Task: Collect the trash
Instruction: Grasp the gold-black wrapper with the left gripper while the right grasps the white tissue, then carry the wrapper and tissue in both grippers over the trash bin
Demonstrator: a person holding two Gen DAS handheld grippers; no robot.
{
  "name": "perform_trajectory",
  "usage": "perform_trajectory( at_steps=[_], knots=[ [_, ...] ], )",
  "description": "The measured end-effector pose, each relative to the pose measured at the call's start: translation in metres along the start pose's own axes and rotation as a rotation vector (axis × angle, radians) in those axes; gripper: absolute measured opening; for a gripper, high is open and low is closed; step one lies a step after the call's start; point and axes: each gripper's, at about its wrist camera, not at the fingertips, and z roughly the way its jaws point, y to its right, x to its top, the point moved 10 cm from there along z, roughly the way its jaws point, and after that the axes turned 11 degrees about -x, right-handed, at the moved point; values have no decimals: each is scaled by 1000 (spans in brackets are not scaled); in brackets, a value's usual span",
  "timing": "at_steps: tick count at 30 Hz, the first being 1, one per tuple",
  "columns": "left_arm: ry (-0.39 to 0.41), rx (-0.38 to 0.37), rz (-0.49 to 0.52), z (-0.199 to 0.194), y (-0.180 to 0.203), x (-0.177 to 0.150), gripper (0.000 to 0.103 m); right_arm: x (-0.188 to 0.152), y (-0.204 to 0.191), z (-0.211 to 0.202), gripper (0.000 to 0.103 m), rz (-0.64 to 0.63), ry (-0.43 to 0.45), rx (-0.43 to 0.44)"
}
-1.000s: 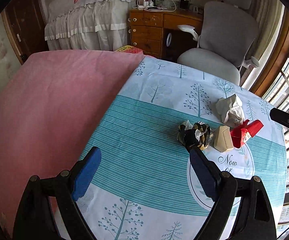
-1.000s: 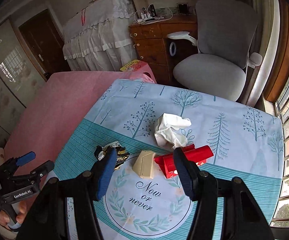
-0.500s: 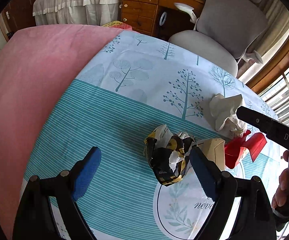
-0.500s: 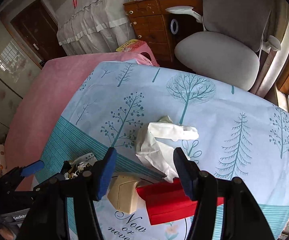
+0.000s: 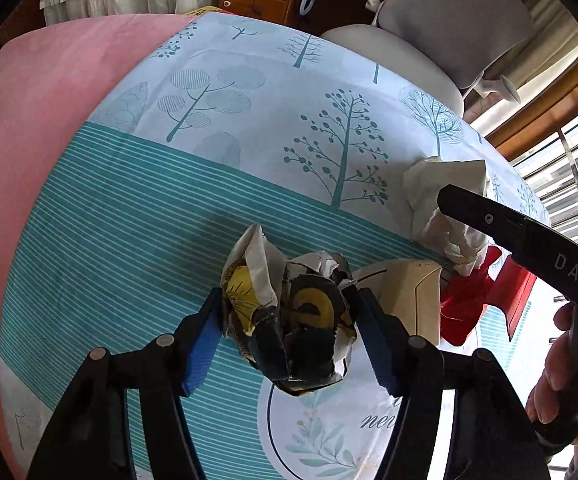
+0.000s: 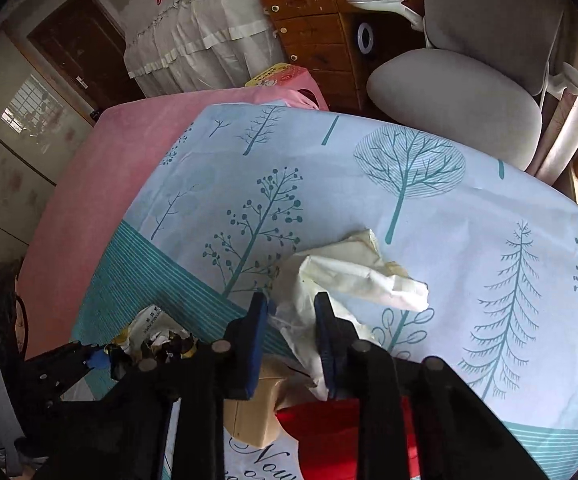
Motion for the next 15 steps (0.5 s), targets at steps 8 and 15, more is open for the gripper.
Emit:
perform_trajectory(
  at_steps=[8, 15],
  knots=[
    [79, 13, -52, -28, -7, -8, 37, 4, -15, -23, 17, -101, 100, -43],
    [177, 12, -62, -91, -11, -33, 37, 12, -27, -83, 17, -86, 225, -51]
  ],
)
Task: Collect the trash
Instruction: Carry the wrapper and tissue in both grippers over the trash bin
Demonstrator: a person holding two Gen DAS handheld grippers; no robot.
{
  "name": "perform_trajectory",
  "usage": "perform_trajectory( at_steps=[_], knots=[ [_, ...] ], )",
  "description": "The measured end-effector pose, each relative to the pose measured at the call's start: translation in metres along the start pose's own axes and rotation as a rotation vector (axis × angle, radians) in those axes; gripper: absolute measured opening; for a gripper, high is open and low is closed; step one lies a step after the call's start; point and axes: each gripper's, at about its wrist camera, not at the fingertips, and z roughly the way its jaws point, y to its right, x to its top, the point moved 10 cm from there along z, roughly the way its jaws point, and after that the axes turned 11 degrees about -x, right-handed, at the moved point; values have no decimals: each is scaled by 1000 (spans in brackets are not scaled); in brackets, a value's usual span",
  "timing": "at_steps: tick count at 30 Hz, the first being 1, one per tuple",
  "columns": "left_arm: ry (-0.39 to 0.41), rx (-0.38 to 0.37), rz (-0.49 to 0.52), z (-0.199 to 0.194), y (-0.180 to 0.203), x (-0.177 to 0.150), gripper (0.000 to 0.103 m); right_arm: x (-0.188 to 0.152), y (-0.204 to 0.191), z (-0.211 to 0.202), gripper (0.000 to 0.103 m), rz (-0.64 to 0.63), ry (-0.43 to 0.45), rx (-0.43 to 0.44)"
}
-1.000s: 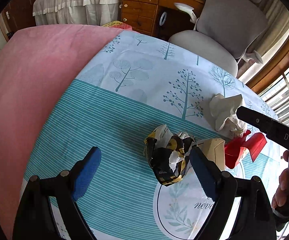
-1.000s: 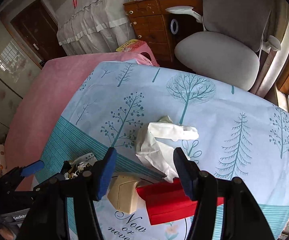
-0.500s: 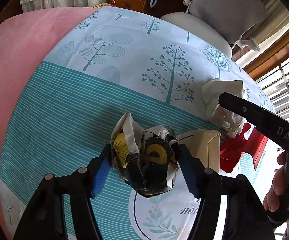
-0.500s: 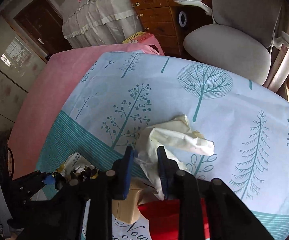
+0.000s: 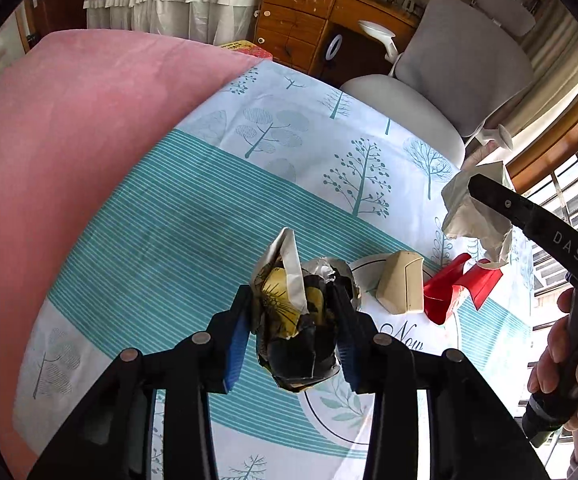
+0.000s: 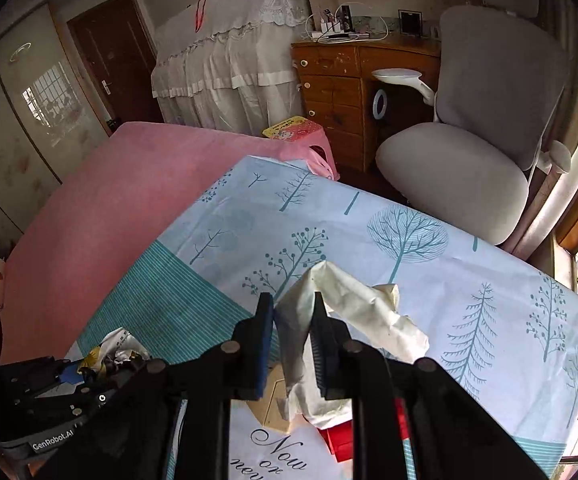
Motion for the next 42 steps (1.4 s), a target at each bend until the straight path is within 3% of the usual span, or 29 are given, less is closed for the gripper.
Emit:
perform_trajectory(
  at_steps=[6, 14, 22, 32, 36, 42],
  knots=[
    [65, -25, -5, -61, -8, -17, 37, -12, -26, -59, 17, 33, 31, 48],
    [93, -42, 27, -132, -25, -63, 37, -76, -90, -123, 17, 12, -31, 127],
    [83, -79, 112, -188, -50, -112, 37, -144, -159, -182, 17, 25, -49, 136],
    [20, -134, 328, -239, -81, -193, 37, -242, -230, -239, 17, 133, -51, 35],
    [-30, -163, 388, -249, -94, -230, 37, -293, -247, -252, 17, 184, -84, -6],
    [-103, -194, 449, -243, -102, -275, 37, -367, -265, -260, 17, 157, -166, -70]
  ],
)
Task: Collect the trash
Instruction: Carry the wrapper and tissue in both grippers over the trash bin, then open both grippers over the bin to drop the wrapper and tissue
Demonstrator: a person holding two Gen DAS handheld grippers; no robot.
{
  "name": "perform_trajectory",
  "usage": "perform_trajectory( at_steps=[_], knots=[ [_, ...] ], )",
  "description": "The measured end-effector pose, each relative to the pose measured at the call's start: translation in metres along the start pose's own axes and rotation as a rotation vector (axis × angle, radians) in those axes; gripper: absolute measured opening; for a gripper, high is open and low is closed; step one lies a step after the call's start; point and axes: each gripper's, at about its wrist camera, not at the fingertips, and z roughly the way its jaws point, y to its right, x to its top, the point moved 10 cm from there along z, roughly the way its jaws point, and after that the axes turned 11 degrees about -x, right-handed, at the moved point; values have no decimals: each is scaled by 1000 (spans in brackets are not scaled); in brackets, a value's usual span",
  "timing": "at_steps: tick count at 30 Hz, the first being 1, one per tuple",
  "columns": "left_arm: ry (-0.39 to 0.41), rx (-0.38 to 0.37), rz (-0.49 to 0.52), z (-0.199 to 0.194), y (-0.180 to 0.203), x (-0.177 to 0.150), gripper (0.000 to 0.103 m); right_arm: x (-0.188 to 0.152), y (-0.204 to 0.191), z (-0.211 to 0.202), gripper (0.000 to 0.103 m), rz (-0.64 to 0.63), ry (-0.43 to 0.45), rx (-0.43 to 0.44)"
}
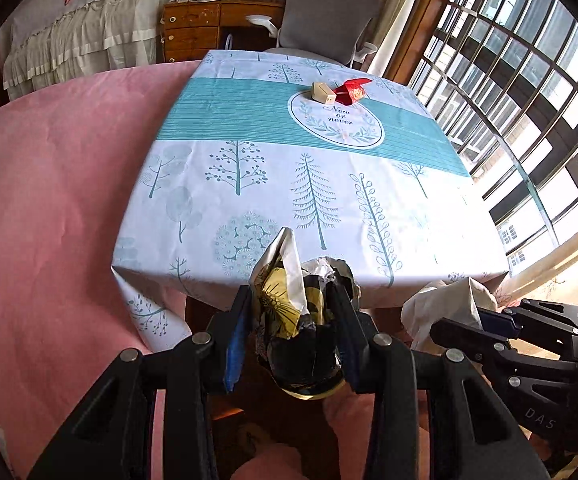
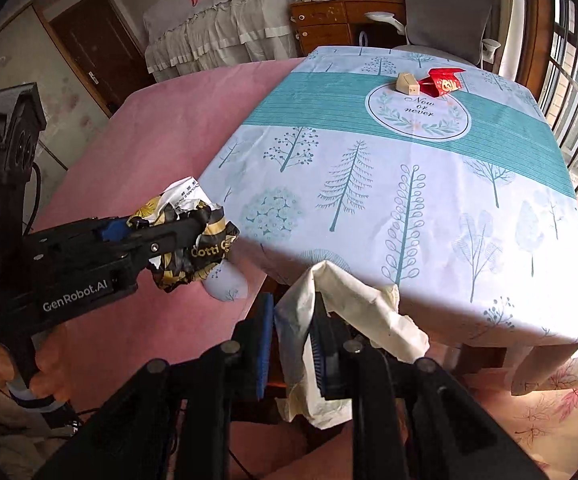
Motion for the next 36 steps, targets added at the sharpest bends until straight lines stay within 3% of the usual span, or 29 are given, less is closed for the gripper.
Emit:
perform_trajectory(
  at_steps=[14, 27, 36],
  knots=[
    [-173, -28, 24, 78, 22, -84, 37, -106, 22, 66, 17, -12, -203, -51],
    [-270, 34, -41, 221, -15, -152, 37, -183, 66, 216, 18, 93, -333, -35],
    [-326, 17, -112, 324, -43, -198, 38, -219, 104, 317, 18, 192, -371, -31]
  ],
)
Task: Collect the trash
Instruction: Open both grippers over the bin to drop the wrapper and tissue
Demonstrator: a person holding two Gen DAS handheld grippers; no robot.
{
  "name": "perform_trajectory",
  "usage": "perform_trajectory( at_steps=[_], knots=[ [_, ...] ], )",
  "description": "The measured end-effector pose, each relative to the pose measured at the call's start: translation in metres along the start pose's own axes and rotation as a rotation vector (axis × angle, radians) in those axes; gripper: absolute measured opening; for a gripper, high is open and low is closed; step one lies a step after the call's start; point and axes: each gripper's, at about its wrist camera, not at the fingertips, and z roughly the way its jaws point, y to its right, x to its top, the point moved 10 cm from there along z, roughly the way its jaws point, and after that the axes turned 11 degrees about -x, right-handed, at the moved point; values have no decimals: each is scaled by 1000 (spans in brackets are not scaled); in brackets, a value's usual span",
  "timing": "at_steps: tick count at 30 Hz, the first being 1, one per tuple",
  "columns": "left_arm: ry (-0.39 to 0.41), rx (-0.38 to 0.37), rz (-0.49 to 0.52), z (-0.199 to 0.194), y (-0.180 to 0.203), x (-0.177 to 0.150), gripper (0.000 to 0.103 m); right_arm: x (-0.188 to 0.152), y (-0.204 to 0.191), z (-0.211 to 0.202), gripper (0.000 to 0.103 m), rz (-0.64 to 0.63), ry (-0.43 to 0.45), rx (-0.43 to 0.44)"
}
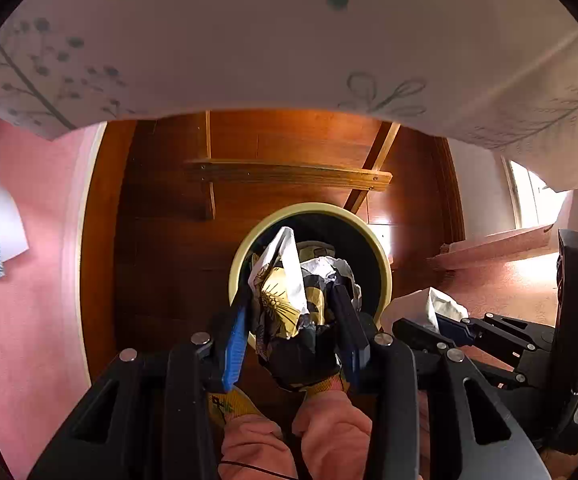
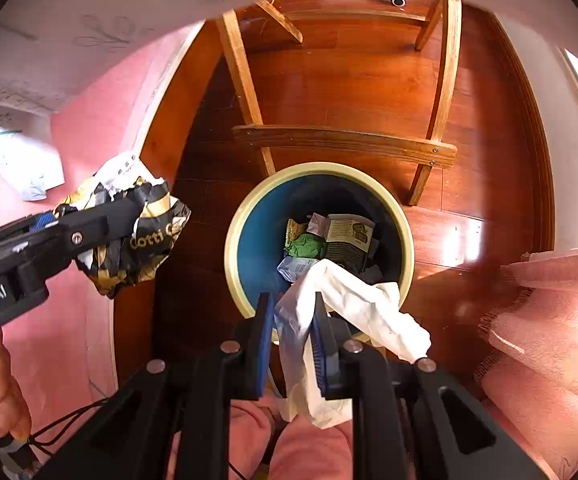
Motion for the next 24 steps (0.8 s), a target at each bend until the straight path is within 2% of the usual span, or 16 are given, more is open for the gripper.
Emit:
perform_trajectory(
  at_steps=[6, 12, 13, 15, 17, 19, 24],
  knots=[
    [-33, -19, -8, 50, -14, -1, 40, 3, 14, 44, 18, 61, -22, 40],
    [-27, -30, 23, 70, -9, 3, 56, 6, 20, 67, 22, 93, -44, 88],
    [-35, -25, 23, 71, -8, 4, 57, 7, 21, 69, 25, 97, -47, 86],
    [-50, -16, 21, 74, -10, 4, 63, 9, 22, 69, 39, 110, -54, 93],
    [-53, -8, 10, 73, -13, 4, 70, 12, 23, 68, 45, 123, -54, 99],
    [-47, 0, 0, 68, -17, 6, 85, 15, 24, 68, 45, 130, -49, 93],
    [-16, 28, -20, 52, -28, 6, 86, 23, 24, 56, 45, 147, -30, 80]
  ],
)
